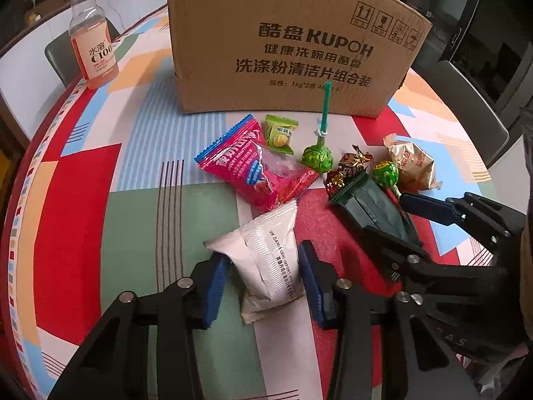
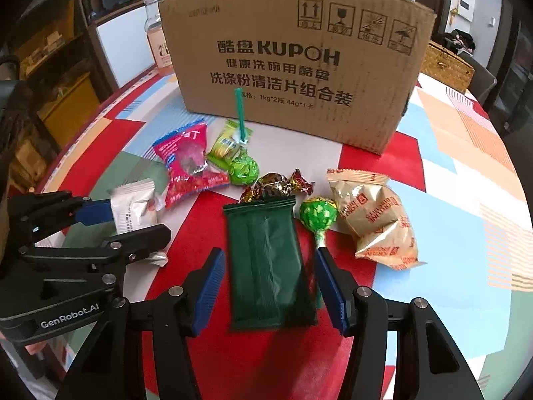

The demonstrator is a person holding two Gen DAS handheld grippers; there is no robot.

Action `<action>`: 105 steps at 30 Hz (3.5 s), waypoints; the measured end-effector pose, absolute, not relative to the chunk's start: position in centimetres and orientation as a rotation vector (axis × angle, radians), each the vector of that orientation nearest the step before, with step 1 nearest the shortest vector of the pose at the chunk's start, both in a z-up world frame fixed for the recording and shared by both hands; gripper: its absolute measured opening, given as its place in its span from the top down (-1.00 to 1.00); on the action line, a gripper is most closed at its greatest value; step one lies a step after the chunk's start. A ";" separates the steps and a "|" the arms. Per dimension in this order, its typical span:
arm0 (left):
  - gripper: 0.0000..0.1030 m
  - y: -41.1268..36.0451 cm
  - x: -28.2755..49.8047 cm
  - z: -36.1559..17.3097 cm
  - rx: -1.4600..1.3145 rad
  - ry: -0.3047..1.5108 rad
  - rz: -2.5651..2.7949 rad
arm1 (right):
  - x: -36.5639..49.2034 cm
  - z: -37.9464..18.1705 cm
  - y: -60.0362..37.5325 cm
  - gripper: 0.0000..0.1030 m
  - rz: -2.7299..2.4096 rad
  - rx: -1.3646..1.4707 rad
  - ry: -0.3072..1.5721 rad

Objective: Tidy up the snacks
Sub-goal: 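Grasp the white wrapped snack with left tool while right tool grasps the green packet, then carry both packets over the cardboard box and release them inside, then move both tools back from the box toward the remaining snacks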

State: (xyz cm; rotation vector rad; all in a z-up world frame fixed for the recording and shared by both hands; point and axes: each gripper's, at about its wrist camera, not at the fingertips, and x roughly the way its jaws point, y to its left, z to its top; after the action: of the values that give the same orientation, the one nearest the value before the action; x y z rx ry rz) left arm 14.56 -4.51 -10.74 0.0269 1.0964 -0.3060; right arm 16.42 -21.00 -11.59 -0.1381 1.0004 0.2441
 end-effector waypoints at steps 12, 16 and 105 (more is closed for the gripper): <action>0.41 -4.0 14.5 -10.9 -0.006 1.094 -0.320 | 17.0 -12.6 -20.1 0.10 0.216 -0.175 1.004; 0.41 -3.7 14.1 -10.4 -0.019 1.088 -0.322 | 16.8 -12.4 -19.9 0.12 0.211 -0.162 0.998; -0.16 -4.0 19.7 8.8 0.061 0.632 -0.355 | 20.4 7.3 -21.7 -0.22 0.115 -0.090 0.494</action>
State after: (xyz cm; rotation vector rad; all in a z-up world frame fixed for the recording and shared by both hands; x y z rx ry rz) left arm 19.65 -3.96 8.83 0.0610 0.6322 -0.3553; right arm 20.44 -21.73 7.32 -0.0904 0.4936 0.1150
